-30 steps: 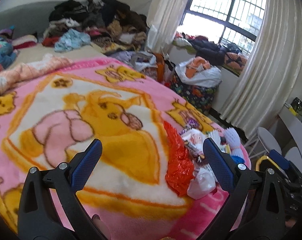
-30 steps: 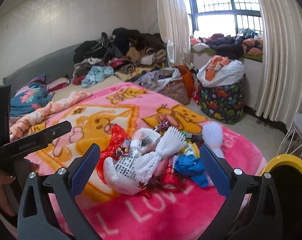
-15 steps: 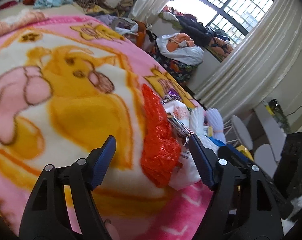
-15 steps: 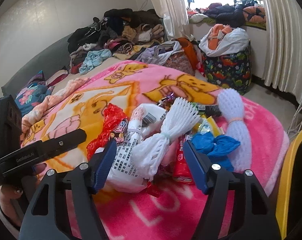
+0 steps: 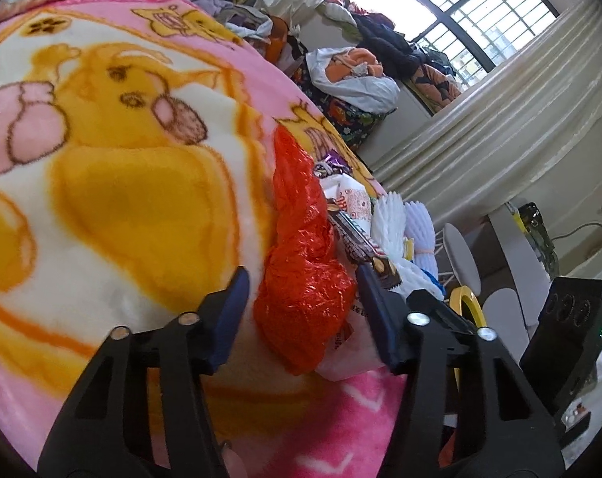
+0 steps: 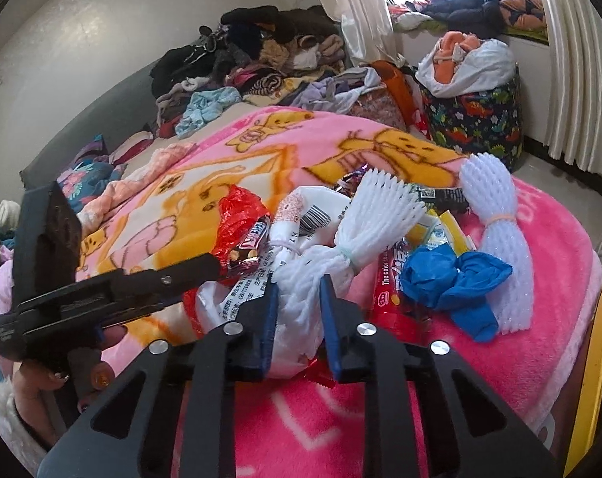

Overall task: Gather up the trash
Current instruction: 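Grasp the red plastic bag with the left tool while the right tool grasps the white foam mesh, then carry both held items over the yellow bin and open both tools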

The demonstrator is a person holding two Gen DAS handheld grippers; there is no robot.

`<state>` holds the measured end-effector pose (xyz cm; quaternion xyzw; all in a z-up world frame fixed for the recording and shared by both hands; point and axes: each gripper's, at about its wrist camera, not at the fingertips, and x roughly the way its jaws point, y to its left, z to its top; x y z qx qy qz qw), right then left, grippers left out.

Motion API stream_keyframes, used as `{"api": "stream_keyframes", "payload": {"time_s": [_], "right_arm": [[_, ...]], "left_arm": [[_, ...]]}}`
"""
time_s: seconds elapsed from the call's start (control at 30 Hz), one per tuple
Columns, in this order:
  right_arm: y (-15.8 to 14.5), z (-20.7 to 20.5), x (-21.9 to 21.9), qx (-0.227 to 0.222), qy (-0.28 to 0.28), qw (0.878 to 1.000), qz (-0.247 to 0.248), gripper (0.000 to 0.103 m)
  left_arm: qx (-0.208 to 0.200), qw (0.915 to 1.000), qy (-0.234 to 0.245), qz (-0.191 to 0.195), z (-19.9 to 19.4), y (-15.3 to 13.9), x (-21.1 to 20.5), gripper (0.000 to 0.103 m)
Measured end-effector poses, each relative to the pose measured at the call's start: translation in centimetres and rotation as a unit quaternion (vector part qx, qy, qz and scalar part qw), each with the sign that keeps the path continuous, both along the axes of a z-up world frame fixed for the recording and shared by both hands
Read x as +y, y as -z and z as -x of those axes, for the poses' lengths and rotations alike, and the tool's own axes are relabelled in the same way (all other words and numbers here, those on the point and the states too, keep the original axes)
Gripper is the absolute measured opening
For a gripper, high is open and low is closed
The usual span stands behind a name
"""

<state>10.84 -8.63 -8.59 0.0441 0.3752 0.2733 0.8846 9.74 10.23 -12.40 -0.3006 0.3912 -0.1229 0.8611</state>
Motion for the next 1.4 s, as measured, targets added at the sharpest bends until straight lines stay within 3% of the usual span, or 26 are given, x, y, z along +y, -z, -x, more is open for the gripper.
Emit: {"api": "stream_keyframes", "payload": {"time_s": [0.1, 0.27, 0.53, 0.9, 1.4], "right_arm": [[-0.6, 0.7, -0.3, -0.013, -0.005, 1.0, -0.006, 0.017], [-2.0, 2.1, -0.6, -0.037, -0.016, 0.999, -0.007, 0.017], [-3.6, 4.2, -1.2, -0.064, -0.024, 0.998, -0.011, 0.017], [-5.5, 6.1, -2.6, -0.09, -0.017, 0.996, -0.021, 0.017], [-6.8, 8.1, -8.1, -0.106, 0.041, 0.993, -0.029, 0.016]], "left_arm": [[0.001, 1.0, -0.002, -0.006, 0.2, -0.2, -0.1, 0.025], [-0.01, 0.9995, -0.014, -0.026, 1.0, -1.1, 0.2, 0.017], [-0.043, 0.993, -0.052, -0.097, 2.9, -4.8, 1.3, 0.015], [-0.094, 0.9893, -0.038, -0.105, 3.8, -8.7, -0.3, 0.015], [-0.121, 0.9864, 0.029, -0.107, 3.9, -10.0, -7.2, 0.015]]}}
